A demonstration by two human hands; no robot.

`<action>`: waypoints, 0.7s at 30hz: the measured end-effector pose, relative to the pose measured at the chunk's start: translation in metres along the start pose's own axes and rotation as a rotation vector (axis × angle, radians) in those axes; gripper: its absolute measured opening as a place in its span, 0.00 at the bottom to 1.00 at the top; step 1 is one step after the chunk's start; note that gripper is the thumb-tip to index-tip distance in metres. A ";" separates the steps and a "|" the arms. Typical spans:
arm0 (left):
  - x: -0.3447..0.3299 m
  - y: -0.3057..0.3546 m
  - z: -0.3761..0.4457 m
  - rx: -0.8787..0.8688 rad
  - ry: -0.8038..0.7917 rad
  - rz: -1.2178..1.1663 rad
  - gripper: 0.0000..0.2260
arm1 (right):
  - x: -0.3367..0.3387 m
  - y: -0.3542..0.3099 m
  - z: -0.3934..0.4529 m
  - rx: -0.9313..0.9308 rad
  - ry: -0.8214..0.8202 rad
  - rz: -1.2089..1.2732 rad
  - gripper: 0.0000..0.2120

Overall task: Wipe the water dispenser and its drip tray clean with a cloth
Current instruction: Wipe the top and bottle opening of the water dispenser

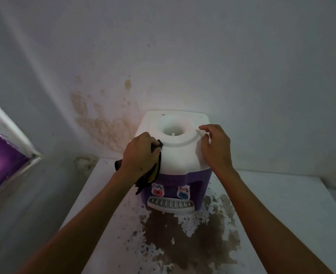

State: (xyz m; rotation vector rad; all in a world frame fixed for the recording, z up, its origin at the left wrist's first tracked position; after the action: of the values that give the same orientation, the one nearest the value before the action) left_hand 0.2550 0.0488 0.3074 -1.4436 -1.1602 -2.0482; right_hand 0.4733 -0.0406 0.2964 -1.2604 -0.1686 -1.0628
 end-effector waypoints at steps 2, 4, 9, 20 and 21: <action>-0.006 0.018 -0.006 -0.021 -0.010 -0.026 0.09 | 0.000 -0.001 -0.003 0.027 -0.013 0.007 0.13; -0.015 0.035 -0.009 -0.016 0.009 -0.036 0.09 | 0.000 0.001 -0.005 0.039 -0.028 0.018 0.12; -0.033 0.066 -0.001 0.036 0.016 -0.023 0.10 | 0.017 0.010 -0.012 0.056 -0.004 0.030 0.11; -0.029 0.082 0.024 0.256 -0.284 -0.488 0.18 | 0.043 0.016 -0.035 0.122 -0.027 0.188 0.08; -0.029 0.080 0.023 0.311 -0.334 -0.620 0.18 | 0.041 0.010 -0.038 0.140 -0.066 0.198 0.07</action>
State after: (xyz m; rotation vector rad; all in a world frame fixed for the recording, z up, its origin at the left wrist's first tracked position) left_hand 0.3362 0.0155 0.3164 -1.4170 -2.1816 -1.8824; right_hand 0.4861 -0.0958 0.3012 -1.1609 -0.1617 -0.8258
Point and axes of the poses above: each hand's wrist, its own z-axis towards the middle knuckle, its own x-axis out of the back of the hand, y = z × x, the point moved 6 cm from there along z, towards the middle knuckle, and after that the axes turned 12 degrees about -y, right-handed, at the moved point
